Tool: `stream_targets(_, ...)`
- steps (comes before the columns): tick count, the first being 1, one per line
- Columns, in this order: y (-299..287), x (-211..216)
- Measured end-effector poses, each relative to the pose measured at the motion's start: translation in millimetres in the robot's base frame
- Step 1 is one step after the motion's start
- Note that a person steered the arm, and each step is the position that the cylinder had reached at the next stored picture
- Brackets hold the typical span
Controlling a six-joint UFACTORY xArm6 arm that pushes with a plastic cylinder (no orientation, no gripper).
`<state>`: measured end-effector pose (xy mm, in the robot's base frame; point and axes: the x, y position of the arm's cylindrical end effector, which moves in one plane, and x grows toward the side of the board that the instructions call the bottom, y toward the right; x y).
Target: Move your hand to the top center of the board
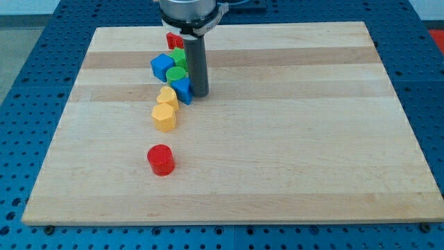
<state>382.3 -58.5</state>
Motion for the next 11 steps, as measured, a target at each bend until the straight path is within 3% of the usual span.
stream_targets(2,47.4,27.1)
stream_targets(7,20.1,27.1)
stream_targets(9,23.1,64.9)
stream_targets(10,93.0,-25.1)
stream_targets(11,113.6,-142.6)
